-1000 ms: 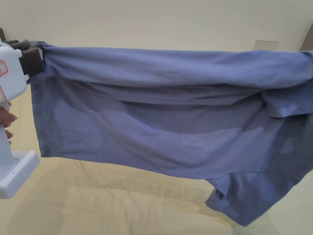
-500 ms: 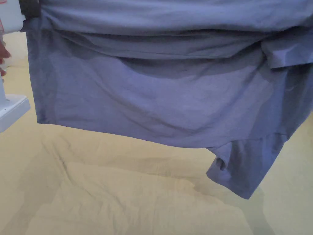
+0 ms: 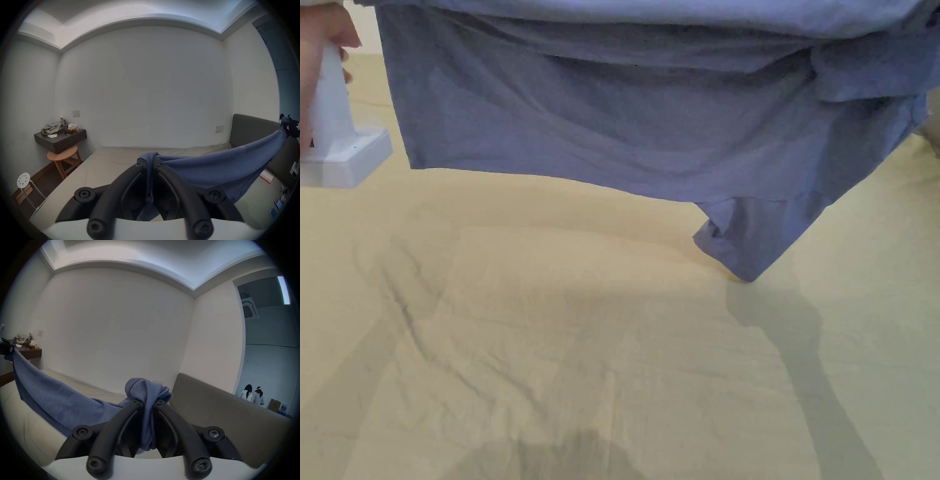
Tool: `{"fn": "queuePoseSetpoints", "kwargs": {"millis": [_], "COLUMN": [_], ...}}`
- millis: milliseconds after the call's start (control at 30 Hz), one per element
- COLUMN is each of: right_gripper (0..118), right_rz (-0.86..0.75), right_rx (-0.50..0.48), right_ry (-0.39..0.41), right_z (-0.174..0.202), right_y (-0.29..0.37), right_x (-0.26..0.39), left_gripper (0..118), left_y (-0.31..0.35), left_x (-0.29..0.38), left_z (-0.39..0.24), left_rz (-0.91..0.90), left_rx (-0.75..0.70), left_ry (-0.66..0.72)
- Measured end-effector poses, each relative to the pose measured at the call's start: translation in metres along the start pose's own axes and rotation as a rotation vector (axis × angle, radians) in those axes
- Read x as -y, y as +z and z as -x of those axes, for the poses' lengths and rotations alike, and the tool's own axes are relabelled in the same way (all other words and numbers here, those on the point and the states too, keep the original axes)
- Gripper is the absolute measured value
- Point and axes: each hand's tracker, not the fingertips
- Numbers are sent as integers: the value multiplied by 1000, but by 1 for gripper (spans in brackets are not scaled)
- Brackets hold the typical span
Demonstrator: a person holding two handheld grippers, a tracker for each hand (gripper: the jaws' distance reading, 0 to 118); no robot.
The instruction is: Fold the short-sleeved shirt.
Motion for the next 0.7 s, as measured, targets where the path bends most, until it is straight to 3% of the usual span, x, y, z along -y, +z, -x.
{"fn": "queuePoseSetpoints", "kwargs": {"millis": [167,300,467,700], "right_gripper": [13,13,13,13], "right_rz": [168,324,518,794], "right_rx": [-106,-179,-268,-342], "right_ry": [28,6,84,5], "right_z": [21,36,49,38], "right_y": [-7,13,74,160], "right_x": [85,160,233,312], "left_gripper": [6,6,6,6], "left_y": [-11,4,52,129], "left_x": [74,140,223,316], "left_z": [8,13,18,29], "left_rz": [133,247,408,648], "left_rx": [-10,-10,-10,13], "left_ry": [-26,-7,-43,-107]}}
